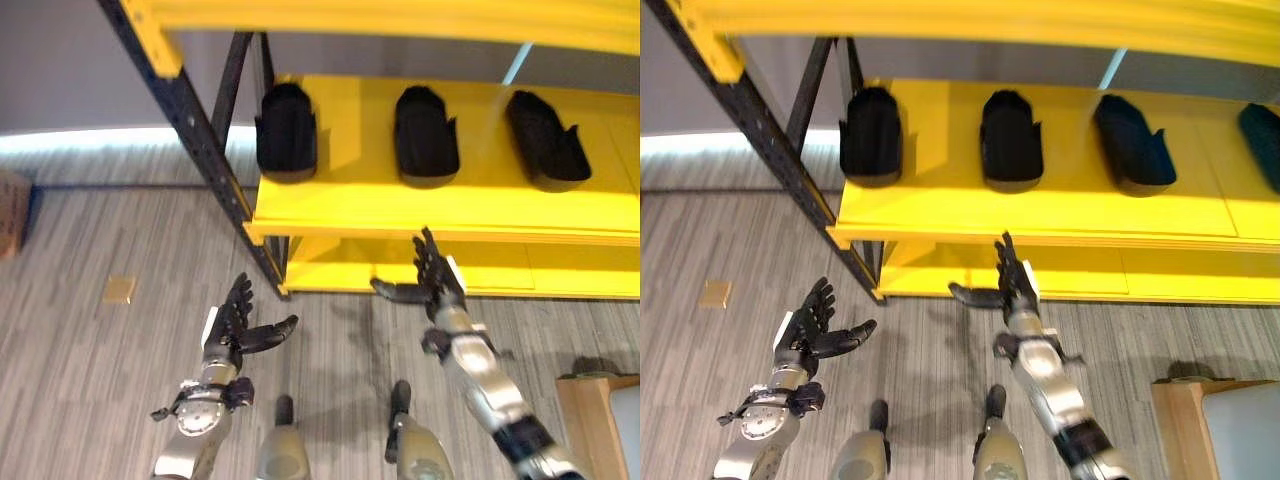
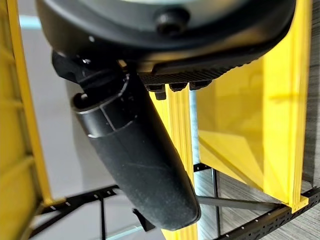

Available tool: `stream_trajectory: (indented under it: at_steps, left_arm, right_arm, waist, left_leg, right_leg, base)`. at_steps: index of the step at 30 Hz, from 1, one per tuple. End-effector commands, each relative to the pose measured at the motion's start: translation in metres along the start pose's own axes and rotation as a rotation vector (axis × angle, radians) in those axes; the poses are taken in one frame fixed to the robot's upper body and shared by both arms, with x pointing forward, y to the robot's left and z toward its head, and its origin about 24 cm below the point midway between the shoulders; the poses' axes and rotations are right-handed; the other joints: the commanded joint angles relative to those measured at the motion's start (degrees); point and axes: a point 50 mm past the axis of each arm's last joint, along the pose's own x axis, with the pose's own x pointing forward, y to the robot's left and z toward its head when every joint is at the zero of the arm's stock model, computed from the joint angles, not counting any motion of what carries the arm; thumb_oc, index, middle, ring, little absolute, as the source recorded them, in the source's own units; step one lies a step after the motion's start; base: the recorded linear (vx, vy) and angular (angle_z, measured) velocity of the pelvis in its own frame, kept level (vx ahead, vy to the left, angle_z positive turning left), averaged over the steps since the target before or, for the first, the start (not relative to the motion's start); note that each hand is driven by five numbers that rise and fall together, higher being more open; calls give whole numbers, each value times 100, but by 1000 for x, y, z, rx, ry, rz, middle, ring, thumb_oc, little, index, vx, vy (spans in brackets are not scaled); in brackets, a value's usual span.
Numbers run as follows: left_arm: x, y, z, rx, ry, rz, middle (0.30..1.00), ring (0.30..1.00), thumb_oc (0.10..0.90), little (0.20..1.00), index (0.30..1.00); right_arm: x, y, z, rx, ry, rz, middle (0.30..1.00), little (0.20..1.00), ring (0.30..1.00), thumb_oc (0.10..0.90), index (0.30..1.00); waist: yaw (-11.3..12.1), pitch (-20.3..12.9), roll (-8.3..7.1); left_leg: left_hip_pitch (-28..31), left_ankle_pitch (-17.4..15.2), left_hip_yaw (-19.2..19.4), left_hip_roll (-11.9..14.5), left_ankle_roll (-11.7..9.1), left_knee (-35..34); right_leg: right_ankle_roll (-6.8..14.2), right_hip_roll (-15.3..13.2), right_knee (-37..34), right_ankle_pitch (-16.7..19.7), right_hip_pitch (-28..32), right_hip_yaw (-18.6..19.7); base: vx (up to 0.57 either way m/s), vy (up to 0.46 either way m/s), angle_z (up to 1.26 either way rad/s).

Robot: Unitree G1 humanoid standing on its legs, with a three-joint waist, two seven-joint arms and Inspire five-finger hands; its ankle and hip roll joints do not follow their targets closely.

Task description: Move parts from the plastic box to the shelf.

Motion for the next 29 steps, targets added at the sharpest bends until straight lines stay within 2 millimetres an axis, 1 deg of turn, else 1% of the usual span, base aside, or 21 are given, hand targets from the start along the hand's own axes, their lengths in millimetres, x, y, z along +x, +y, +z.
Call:
stream_trajectory:
  at_steps: [1, 5, 6, 9, 12, 15, 20, 29]
  left_arm:
    - [-3, -9, 14, -53, -107, -103, 1000, 1000, 900, 1000, 1000]
    - [-4, -16, 7, -153, -86, -129, 1000, 1000, 900, 1000, 1000]
    - [-4, -19, 3, -202, -69, -134, 1000, 1000, 900, 1000, 1000]
    - [-5, -21, 1, -261, -62, -133, 1000, 1000, 900, 1000, 1000]
    - [-4, -23, -3, -301, -45, -129, 1000, 1000, 900, 1000, 1000]
    - [-4, -24, -3, -322, -48, -131, 1000, 1000, 900, 1000, 1000]
    - [-2, -25, -1, -332, -60, -137, 1000, 1000, 900, 1000, 1000]
    - [-3, -28, -1, -399, -59, -148, 1000, 1000, 900, 1000, 1000]
  right_arm:
    - [6, 5, 55, 97, -283, 86, 1000, 1000, 1000, 900, 1000]
    - [-13, -10, 42, 93, -250, 53, 1000, 1000, 1000, 900, 1000]
    - [-22, -15, 37, 93, -238, 38, 1000, 1000, 1000, 900, 1000]
    - [-31, -17, 29, 93, -209, 25, 1000, 1000, 1000, 900, 1000]
    - [-34, -16, 23, 101, -188, 23, 1000, 1000, 1000, 900, 1000]
    - [-35, -14, 19, 115, -173, 21, 1000, 1000, 1000, 900, 1000]
    - [-33, -10, 19, 116, -177, 30, 1000, 1000, 1000, 900, 1000]
    - [-36, -12, 18, 119, -175, 17, 1000, 1000, 1000, 900, 1000]
  waist:
    - [31, -628, -151]
    - [-121, -834, -74]
    - [-195, -928, -39]
    - [-279, -1022, 0]
    - [-342, -1101, 19]
    - [-382, -1167, 30]
    - [-420, -1210, 34]
    - [-429, -1207, 45]
  left_leg:
    - [-223, 264, -111, 196, 57, -42]
    - [-91, 256, -25, 280, 22, -75]
    - [-34, 265, 23, 298, 15, -110]
    - [35, 255, 73, 314, 6, -127]
    - [93, 236, 111, 323, 8, -139]
    - [123, 215, 156, 330, 3, -123]
    - [136, 178, 180, 312, 6, -75]
    - [121, 174, 140, 289, 4, -66]
  right_leg:
    - [385, -429, 491, -767, 312, 163]
    - [372, -354, 401, -799, 411, 236]
    - [365, -335, 381, -808, 435, 276]
    - [363, -309, 368, -814, 455, 325]
    - [356, -300, 353, -809, 466, 368]
    - [355, -300, 345, -805, 476, 411]
    - [350, -308, 373, -806, 468, 482]
    - [348, -336, 391, -799, 502, 466]
  base:
    - [89, -61, -38]
    - [52, -40, -24]
    - [61, -27, -7]
    - [15, -13, -4]
    - [24, -16, -8]
    - [14, -10, -6]
    - [10, -7, -5]
    - [0, 0, 0]
